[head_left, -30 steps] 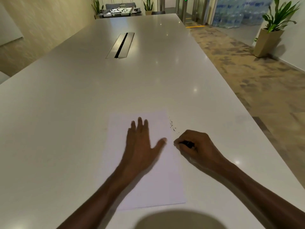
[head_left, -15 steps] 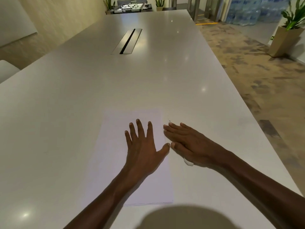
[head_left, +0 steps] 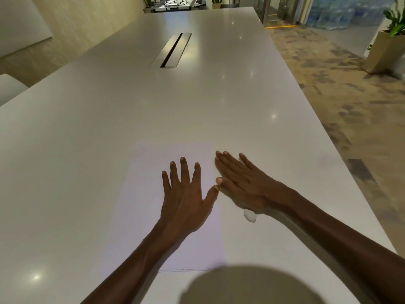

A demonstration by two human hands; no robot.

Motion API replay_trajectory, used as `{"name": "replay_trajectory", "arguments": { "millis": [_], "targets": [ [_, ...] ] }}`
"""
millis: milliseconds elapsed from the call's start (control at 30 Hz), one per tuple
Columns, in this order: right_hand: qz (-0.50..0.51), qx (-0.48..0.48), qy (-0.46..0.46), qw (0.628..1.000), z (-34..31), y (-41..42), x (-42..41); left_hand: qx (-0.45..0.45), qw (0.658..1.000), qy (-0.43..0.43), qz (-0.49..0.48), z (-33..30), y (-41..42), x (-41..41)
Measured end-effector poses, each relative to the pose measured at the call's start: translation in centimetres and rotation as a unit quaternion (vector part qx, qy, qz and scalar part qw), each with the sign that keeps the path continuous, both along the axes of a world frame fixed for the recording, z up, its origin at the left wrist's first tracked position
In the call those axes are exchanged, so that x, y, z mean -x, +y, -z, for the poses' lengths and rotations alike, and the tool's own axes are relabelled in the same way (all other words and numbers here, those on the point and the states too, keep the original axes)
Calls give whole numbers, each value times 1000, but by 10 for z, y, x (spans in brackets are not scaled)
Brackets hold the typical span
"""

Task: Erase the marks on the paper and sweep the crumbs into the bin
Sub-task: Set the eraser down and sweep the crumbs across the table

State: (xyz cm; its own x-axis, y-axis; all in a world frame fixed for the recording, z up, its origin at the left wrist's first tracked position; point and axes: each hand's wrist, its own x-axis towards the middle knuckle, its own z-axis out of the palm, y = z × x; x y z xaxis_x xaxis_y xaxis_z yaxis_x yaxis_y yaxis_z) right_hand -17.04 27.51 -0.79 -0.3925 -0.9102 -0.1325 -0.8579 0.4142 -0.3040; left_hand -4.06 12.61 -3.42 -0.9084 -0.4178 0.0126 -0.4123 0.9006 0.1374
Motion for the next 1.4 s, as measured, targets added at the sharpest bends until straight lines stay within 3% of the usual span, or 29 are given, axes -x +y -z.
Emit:
{"name": "replay_trajectory", "arguments": {
  "millis": [267,467,700,933,1233,1400],
  "targets": [
    [84,-10,52,995,9,-12,7,-1,1000,1,2,0,0,1],
    [40,-6,33,999,4,-27,-3,6,1000,5,3,1,1,0],
    [201,-21,53,978,6,-14,3,1,1000,4,3,1,0,1],
    [103,-13,31,994,8,-35,2,-2,1000,0,8,2,-2,4],
    [238,-6,67,969,7,3,8,-16,1000,-10,6,-4,0,4],
    [136,15,51,989,3,-23,5,-24,998,50,5,-11,-3,18]
  ]
}}
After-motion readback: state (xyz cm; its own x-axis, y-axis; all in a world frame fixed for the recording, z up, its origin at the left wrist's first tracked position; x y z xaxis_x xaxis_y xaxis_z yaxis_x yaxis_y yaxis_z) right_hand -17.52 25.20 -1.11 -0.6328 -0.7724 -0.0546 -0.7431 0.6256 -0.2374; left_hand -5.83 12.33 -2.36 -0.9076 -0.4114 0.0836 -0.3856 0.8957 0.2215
